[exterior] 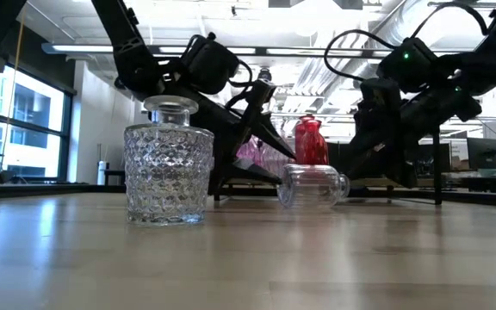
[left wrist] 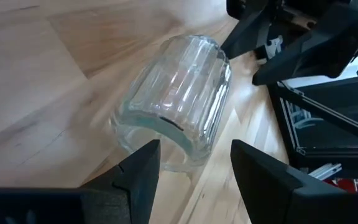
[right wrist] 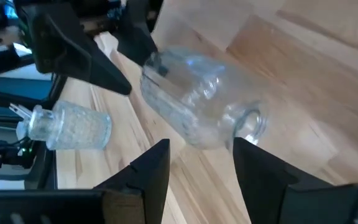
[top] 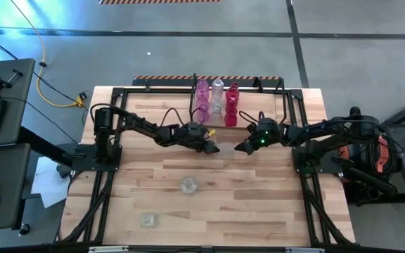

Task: Sort vases onto shelf
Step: Put the transparent vase on the shelf

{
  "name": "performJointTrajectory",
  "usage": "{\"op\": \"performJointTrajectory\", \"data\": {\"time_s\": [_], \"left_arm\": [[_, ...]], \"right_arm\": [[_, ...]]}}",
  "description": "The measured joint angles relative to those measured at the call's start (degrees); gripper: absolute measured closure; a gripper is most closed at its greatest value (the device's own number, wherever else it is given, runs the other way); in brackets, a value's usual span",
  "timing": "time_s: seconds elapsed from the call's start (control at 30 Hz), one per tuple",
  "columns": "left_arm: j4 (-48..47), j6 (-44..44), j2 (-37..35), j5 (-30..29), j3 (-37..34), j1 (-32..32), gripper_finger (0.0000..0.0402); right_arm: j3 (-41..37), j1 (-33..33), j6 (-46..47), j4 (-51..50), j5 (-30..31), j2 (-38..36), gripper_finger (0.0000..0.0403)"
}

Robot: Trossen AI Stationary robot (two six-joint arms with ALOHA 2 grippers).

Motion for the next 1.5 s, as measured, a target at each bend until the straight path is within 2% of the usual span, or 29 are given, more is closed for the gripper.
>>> {"op": "performJointTrajectory", "data": {"time_s": [0.13, 0.33, 0.5, 0.63, 0.77, 0.93, 1.13, 1.5], "left_arm": [[0.1, -0.1, 0.0, 0.0, 0.0, 0.0, 0.0215], [-0.8, -0.1, 0.0, -0.1, 1.2, 0.0, 0.0215], [-5.2, 1.0, -0.3, -0.3, 2.0, 0.1, 0.0215], [-8.6, 1.8, -0.2, 0.2, 2.2, 0.1, 0.0215], [-9.7, 2.9, -0.2, 0.4, 2.5, -0.2, 0.0215], [-9.7, 3.4, -0.1, 1.6, 2.5, 0.0, 0.0215], [-9.0, 3.5, 0.1, 3.0, 2.6, 0.2, 0.0215], [-3.6, 2.7, 0.1, 3.6, 2.9, 0.2, 0.0216]], "right_arm": [[0.0, 0.0, -0.2, 2.8, 0.0, 2.7, 0.0245], [0.3, 0.0, 1.1, 12.4, -0.4, 10.5, 0.0245], [4.1, 0.0, 0.6, 13.1, -3.9, 16.0, 0.0244], [6.1, 0.2, -0.3, 12.3, -4.2, 16.9, 0.0245], [6.1, 0.2, -0.3, 11.2, -3.7, 15.5, 0.0268], [5.8, 1.5, -1.4, 10.0, -4.5, 12.8, 0.0325], [5.8, 3.8, -1.5, 7.5, -2.7, 8.9, 0.0389], [6.1, 7.0, 0.0, -9.4, -3.2, -2.4, 0.0397]]}}
